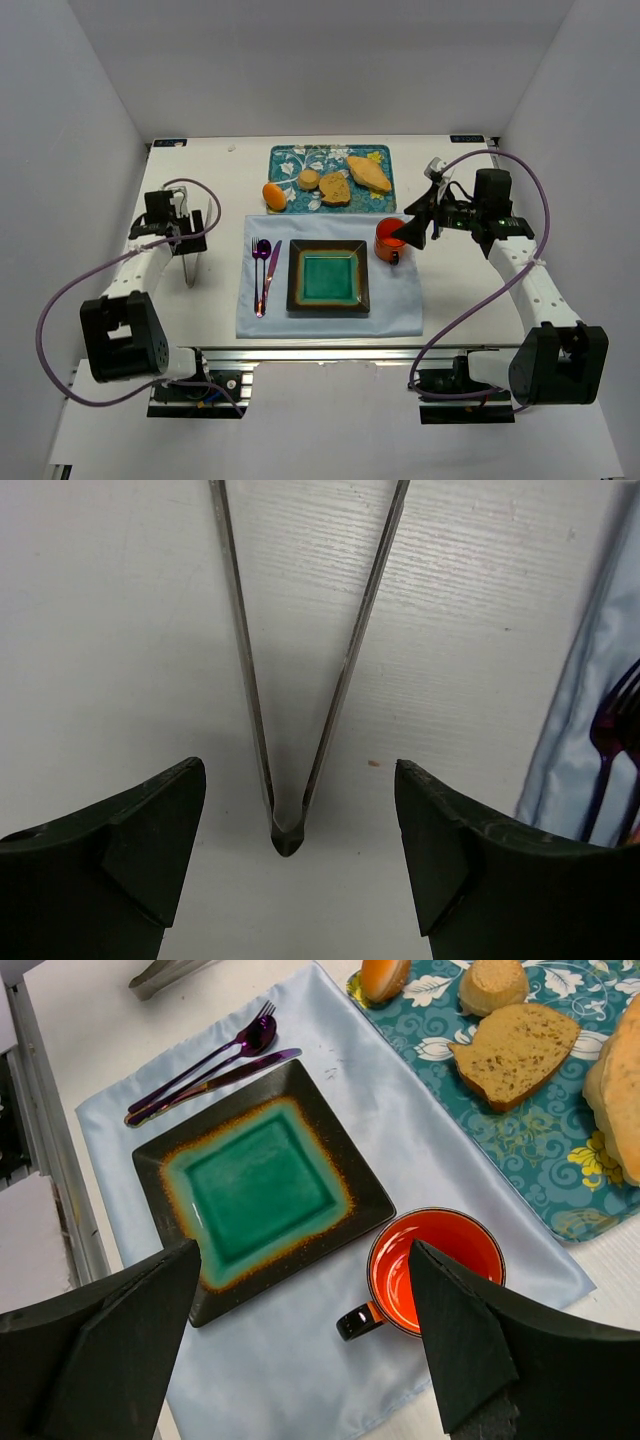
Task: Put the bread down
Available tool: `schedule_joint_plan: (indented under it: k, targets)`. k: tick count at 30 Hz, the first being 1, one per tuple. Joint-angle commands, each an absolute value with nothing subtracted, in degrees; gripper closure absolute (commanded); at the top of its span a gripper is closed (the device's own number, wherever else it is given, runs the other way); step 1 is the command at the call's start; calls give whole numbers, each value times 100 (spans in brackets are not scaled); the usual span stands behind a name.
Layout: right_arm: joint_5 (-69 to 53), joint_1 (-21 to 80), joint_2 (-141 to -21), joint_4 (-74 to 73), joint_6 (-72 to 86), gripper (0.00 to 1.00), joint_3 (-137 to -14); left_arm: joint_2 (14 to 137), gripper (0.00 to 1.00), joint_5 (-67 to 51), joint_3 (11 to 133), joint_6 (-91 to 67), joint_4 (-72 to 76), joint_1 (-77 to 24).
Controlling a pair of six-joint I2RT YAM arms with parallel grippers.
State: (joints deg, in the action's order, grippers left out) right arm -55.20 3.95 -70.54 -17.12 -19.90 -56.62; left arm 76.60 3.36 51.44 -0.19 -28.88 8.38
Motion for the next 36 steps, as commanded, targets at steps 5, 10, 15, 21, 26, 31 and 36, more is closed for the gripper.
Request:
schedule_joint_plan:
  k: [5,10,15,21,26,31,36]
  targets:
    - [-5405,413,-6820,-1327,-1899,11,-5493,8498,15,-270,5291,624,-2374,800]
    - [-5361,422,-6829,-1266,-1802,11,-5546,9297,15,-264,5467,606,-2321,800]
    - [-5335,413,-6812,-1292,-1802,11,-5590,9659,17,-80,5537,519,-2075,809]
    - [-5317,413,-6768,-1397,-1828,11,-5590,10002,21,-88,5678,361,-1837,809]
    - [-5291,404,-6759,-1502,-1881,11,-5642,10055,56,-115,5590,194,-1662,809]
    - [-5256,378,-6732,-1547,-1925,11,-5669,9634,79,-114,5423,62,-1512,809]
    - [-5265,352,-6689,-1599,-1934,11,-5669,8984,80,-1263,5800,-525,-1731,800]
